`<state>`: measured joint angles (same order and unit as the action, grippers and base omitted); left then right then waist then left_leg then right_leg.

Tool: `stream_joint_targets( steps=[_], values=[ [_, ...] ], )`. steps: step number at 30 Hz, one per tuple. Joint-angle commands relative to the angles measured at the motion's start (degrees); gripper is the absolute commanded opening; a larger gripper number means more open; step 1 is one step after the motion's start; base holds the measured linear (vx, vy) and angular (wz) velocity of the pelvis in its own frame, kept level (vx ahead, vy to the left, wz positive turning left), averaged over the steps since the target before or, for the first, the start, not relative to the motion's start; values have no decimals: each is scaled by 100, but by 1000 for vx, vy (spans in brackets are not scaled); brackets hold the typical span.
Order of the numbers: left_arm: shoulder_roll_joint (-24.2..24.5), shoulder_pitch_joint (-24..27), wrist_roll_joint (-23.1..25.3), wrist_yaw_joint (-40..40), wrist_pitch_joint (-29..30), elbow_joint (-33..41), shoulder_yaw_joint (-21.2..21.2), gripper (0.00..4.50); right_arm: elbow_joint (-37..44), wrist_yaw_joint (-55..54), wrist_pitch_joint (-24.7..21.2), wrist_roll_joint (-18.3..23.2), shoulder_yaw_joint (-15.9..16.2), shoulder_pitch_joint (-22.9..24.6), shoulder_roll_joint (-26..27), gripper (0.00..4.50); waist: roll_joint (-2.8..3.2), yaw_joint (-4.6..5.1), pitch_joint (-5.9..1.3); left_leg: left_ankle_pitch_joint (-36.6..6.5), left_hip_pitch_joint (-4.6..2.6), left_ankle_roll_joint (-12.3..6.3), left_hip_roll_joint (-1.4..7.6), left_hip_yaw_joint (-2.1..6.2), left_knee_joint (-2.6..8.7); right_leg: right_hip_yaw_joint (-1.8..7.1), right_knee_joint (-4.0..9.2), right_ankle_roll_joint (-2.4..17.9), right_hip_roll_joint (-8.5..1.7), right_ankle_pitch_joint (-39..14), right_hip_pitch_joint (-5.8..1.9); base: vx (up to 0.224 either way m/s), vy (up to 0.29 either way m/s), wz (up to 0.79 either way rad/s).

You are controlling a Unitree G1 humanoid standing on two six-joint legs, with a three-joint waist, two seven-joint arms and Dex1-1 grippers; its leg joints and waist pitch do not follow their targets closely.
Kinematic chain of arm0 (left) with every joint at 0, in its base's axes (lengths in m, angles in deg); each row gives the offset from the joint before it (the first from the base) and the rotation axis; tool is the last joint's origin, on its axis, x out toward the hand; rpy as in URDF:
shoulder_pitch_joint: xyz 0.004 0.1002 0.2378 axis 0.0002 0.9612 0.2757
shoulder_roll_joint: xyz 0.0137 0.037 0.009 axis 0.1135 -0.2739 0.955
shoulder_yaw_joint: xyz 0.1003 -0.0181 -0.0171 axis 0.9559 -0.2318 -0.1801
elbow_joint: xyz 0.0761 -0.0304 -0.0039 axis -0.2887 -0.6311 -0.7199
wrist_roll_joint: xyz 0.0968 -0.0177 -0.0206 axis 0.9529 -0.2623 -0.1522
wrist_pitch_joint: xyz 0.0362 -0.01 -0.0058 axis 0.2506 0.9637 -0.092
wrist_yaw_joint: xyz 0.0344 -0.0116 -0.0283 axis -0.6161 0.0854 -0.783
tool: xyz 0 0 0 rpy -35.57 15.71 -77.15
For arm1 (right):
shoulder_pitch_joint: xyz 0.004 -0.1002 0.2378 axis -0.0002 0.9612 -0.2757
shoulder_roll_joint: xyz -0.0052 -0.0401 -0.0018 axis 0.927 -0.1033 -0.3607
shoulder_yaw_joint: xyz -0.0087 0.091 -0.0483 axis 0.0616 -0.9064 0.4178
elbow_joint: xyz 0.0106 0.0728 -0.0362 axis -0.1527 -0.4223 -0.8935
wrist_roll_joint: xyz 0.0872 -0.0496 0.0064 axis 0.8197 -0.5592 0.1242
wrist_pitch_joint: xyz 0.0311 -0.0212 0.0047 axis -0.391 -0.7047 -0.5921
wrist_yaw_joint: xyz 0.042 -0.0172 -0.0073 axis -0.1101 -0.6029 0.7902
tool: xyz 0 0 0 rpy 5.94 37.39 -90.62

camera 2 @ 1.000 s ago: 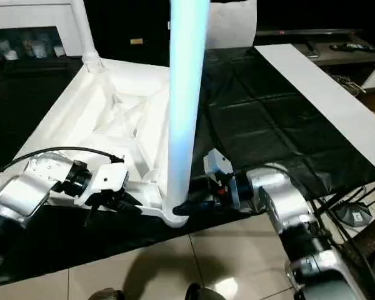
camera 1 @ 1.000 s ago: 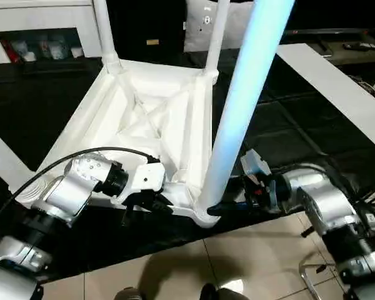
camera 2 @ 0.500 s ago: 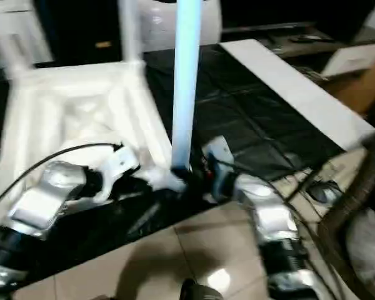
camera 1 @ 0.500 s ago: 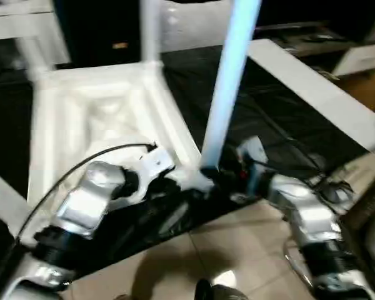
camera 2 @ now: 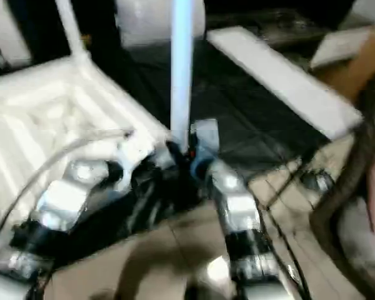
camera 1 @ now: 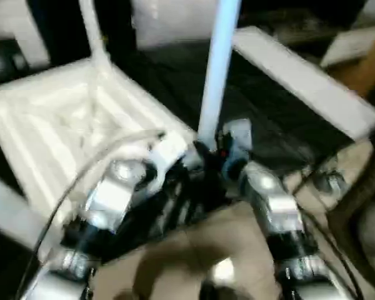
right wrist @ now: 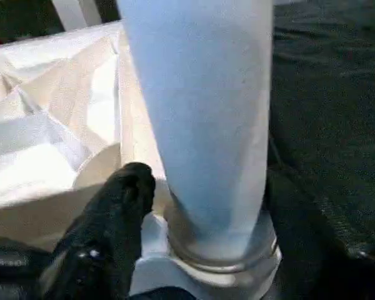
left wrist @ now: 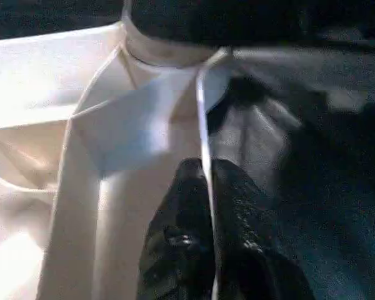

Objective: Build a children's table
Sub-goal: Rotate leg to tighten

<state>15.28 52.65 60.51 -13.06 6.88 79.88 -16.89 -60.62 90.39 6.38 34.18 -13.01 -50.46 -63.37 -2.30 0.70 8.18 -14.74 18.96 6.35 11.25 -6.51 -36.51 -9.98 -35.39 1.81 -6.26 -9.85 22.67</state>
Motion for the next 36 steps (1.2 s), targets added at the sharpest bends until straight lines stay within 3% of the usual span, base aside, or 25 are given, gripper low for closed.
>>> stream_joint_targets(
  steps=[1, 2, 3, 4, 5, 6, 7, 8, 9, 10, 11, 13, 16, 17, 18, 22, 26, 28, 29, 30, 32, 36],
  values=[
    [26, -48, -24, 169, -233, 0, 222, 0, 87, 354, 98, 95, 81, 129, -119, 335, -59, -125, -419, -963, -8, -249, -78, -71, 478, 580, 901, -185, -588, -4557, -227, 89, -9, 3],
    [113, -14, -45, 284, -348, -5, 240, 0, 179, 516, 161, 162, 25, 186, -238, 350, -38, -215, -529, -56, 197, -371, 2, -23, 604, 589, 699, -23, -461, -3452, -408, 0, 0, 0],
    [148, 0, -53, 331, -396, -7, 249, 0, 216, 576, 183, 189, 2, 208, -284, 350, -38, -215, -529, -56, 197, -371, 2, -23, 604, 589, 699, -23, -461, -3452, -408, 55, -14, 5],
    [189, 15, -65, 392, -435, -20, 252, 0, 262, 711, 220, 233, -14, 234, -374, 357, 17, -171, -585, 1099, 80, -672, 99, -40, 564, 599, 378, 836, -257, -774, -235, 0, 0, 0],
    [256, 29, -81, 496, -534, -42, 266, 0, 328, 928, 241, 291, -20, 264, -506, 357, 21, -170, -588, 1366, 79, -788, 86, -50, 540, 613, 315, 1093, -237, -172, -233, 79, -7, 11],
    [350, 48, -103, 641, -673, -74, 286, 0, 418, 1241, 268, 371, -22, 303, -694, 380, 6, -162, -626, 1789, 139, -1083, 67, -40, 501, 621, 200, 1471, -218, 701, -294, 60, -3, 1],
    [420, 60, -116, 733, -707, -95, 294, 0, 488, 1500, 312, 412, -5, 332, -855, 388, 2, -176, -649, 1927, 125, -1261, 54, -55, 476, 616, 184, 1604, -216, 968, -294, 60, -3, 1],
    [420, 60, -116, 733, -707, -95, 294, 0, 488, 1500, 312, 412, -5, 332, -855, 393, -15, -183, -633, 1918, 154, -1556, 56, -80, 464, 627, 171, 1787, -237, 1121, -297, 0, 0, 0],
    [449, 63, -123, 770, -726, -105, 300, 0, 512, 1590, 324, 427, -2, 341, -913, 402, -14, -196, -621, 1892, 157, -1625, 67, -92, 462, 629, 182, 1840, -241, 1020, -291, 0, 0, 0],
    [579, 66, -160, 927, -822, -147, 336, 0, 583, 1986, 331, 522, 28, 360, -1154, 413, -30, -219, -600, 1599, 177, -1697, 83, -108, 475, 628, 223, 1835, -260, 620, -298, 0, 0, 0],
    [675, 57, -184, 1053, -939, -195, 365, 0, 614, 2265, 343, 572, 61, 360, -1336, 413, -37, -241, -578, 1212, 184, -1644, 97, -130, 491, 631, 282, 1747, -278, 65, -313, 0, 0, 0],
    [813, 54, -218, 1259, -1095, -243, 414, 0, 646, 2657, 337, 634, 120, 355, -1573, 434, -24, -253, -546, 785, 183, -1419, 135, -153, 518, 638, 358, 1584, -285, -639, -301, 0, 0, 0],
    [1081, 27, -251, 1681, -1456, -357, 526, 0, 624, 3289, 499, 626, 250, 303, -1985, 442, -53, -267, -503, 118, 173, -929, 131, -193, 565, 672, 489, 1167, -251, -1610, -281, 0, 0, 0],
    [1081, 27, -251, 1681, -1456, -357, 526, 0, 624, 3289, 499, 626, 250, 303, -1985, 442, -58, -265, -500, 60, 171, -868, 132, -198, 572, 677, 499, 1120, -250, -1698, -273, 0, 0, 0],
    [1319, -25, -305, 2167, -1813, -465, 640, 0, 565, 3919, 636, 687, 364, 215, -2282, 442, -72, -266, -500, -72, 160, -804, 122, -213, 574, 672, 533, 1049, -239, -1892, -255, 0, 0, 0],
    [1379, -47, -334, 2324, -1894, -500, 666, 0, 535, 4116, 646, 726, 393, 176, -2358, 442, -53, -283, -500, -156, 127, -708, 161, -234, 597, 690, 521, 1098, -225, -1837, -203, 0, 0, 0],
    [1652, -109, -504, 3169, -2583, -580, 830, 0, 299, 5068, 861, 667, 729, -12, -2695, 442, -66, -297, -529, -43, 133, -767, 173, -249, 589, 711, 465, 1210, -227, -1515, -210, 0, 0, 0],
    [1729, -134, -606, 3473, -2733, -573, 863, 0, 145, 5388, 921, 603, 879, -112, -2783, 408, -47, -315, -541, 93, 124, -854, 176, -256, 582, 722, 425, 1349, -227, -1248, -202, 0, 0, 0],
    [1758, -152, -681, 3610, -2736, -555, 877, 0, 51, 5489, 917, 606, 932, -177, -2790, 405, -76, -320, -549, 174, 117, -875, 185, -263, 576, 728, 402, 1393, -221, -1100, -197, 0, 0, 0],
    [1758, -152, -681, 3610, -2736, -555, 877, 0, 51, 5489, 917, 606, 932, -177, -2790, 405, -59, -341, -564, 344, 109, -939, 191, -262, 569, 727, 349, 1515, -219, -805, -196, 0, 0, 0],
    [1815, -187, -800, 3910, -2799, -511, 936, 0, -89, 5710, 891, 632, 1037, -296, -2752, 371, -90, -370, -578, 466, 122, -1026, 194, -267, 561, 722, 307, 1639, -227, -569, -213, 0, 0, 0],
    [1820, -239, -823, 4128, -2968, -569, 975, 0, -153, 5984, 843, 671, 1121, -373, -2712, 350, -97, -388, -566, 347, 132, -981, 207, -271, 568, 723, 330, 1595, -243, -758, -225, 0, 0, 0]
  ],
)
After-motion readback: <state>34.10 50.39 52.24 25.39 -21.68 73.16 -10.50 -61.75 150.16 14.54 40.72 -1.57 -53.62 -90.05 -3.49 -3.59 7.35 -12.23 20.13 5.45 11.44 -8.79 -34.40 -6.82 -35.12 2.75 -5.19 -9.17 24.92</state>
